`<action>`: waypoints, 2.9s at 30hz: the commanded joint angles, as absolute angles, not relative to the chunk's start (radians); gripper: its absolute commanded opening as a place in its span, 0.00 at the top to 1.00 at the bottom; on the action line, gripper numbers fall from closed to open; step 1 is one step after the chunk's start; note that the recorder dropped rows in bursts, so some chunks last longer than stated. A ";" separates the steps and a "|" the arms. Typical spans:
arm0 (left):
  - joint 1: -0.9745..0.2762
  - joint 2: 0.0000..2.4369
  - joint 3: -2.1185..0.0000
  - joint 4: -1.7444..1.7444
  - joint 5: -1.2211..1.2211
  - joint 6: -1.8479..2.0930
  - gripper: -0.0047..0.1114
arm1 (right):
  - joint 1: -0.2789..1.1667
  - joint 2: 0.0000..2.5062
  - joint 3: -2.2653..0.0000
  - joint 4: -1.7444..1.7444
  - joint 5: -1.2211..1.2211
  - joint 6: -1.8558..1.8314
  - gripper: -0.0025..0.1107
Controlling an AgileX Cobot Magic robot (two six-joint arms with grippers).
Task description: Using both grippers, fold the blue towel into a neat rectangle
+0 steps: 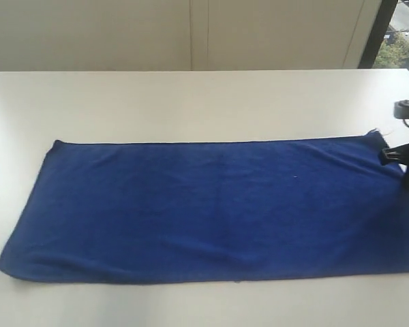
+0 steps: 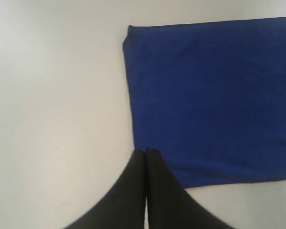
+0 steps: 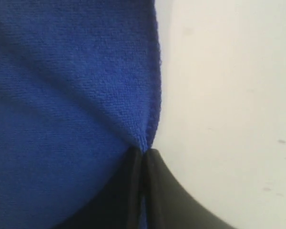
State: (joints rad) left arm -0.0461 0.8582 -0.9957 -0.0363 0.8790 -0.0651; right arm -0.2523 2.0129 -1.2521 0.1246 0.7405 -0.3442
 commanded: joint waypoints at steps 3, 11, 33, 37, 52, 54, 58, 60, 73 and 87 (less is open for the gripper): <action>-0.041 0.849 -0.987 -0.042 0.884 -0.063 0.96 | -0.400 2.013 -1.289 0.038 0.735 -0.362 0.98; -0.041 0.849 -0.987 -0.042 0.884 -0.063 0.96 | -0.466 2.013 -1.295 0.030 0.714 -0.361 0.98; -0.041 0.849 -0.987 -0.042 0.884 -0.063 0.96 | -0.011 1.718 -1.387 0.186 0.962 -0.256 0.98; -0.041 0.849 -0.987 -0.042 0.884 -0.063 0.96 | 0.113 1.717 -1.415 0.186 0.982 -0.219 0.98; -0.041 0.849 -0.987 -0.042 0.884 -0.063 0.96 | 0.509 1.803 -1.692 0.190 0.991 -0.126 0.98; -0.041 0.849 -0.987 -0.042 0.884 -0.063 0.96 | 0.546 1.837 -1.749 0.192 1.007 -0.126 0.98; -0.041 0.849 -0.987 -0.042 0.884 -0.063 0.96 | 0.610 1.913 -1.857 0.208 1.040 -0.126 0.98; -0.041 0.849 -0.987 -0.042 0.884 -0.063 0.96 | 0.639 1.950 -1.903 0.210 1.044 -0.126 0.98; -0.041 0.849 -0.987 -0.042 0.884 -0.063 0.96 | 0.794 2.300 -2.046 0.325 0.808 -0.126 0.98; -0.041 0.849 -0.987 -0.042 0.884 -0.063 0.96 | 0.828 2.449 -2.075 0.343 0.728 -0.137 0.81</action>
State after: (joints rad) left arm -0.0461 0.8582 -0.9957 -0.0363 0.8790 -0.0651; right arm 0.8276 2.4556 -2.0521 0.3382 0.7227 -0.1322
